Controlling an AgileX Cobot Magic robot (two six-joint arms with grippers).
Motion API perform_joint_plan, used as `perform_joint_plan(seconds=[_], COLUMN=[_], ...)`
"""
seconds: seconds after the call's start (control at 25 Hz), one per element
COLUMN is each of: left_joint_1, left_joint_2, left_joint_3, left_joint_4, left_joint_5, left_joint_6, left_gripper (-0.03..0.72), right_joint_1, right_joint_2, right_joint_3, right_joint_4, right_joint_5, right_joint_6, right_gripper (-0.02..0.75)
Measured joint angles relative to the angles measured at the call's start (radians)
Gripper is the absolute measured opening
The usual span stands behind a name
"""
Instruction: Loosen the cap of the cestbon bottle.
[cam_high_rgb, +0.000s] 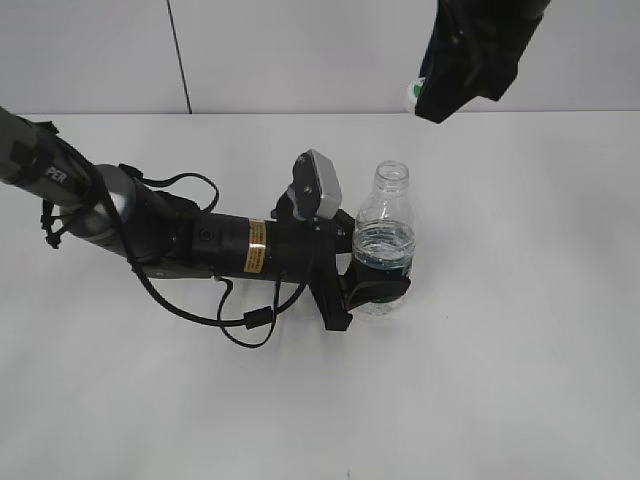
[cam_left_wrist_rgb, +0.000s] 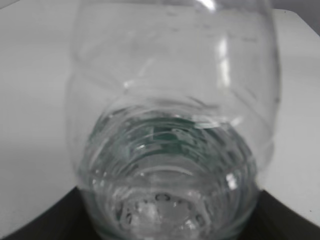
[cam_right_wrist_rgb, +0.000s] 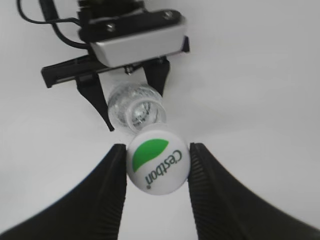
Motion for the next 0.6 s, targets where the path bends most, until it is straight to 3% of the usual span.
perform_joint_plan(seconds=[0.28, 0.6], left_joint_1=[0.000, 0.000], left_joint_2=[0.000, 0.000], left_joint_3=[0.000, 0.000], left_joint_4=[0.000, 0.000], left_joint_5=[0.001, 0.002], left_joint_6=[0.000, 0.000], left_gripper=[0.410, 0.410], right_joint_1=[-0.022, -0.177], right_joint_2=[-0.022, -0.022], right_joint_3=[0.000, 0.053], right_joint_4=[-0.143, -0.090], right_joint_5=[0.000, 0.001], right_joint_6=[0.434, 0.674], right_gripper=[0.293, 0.293])
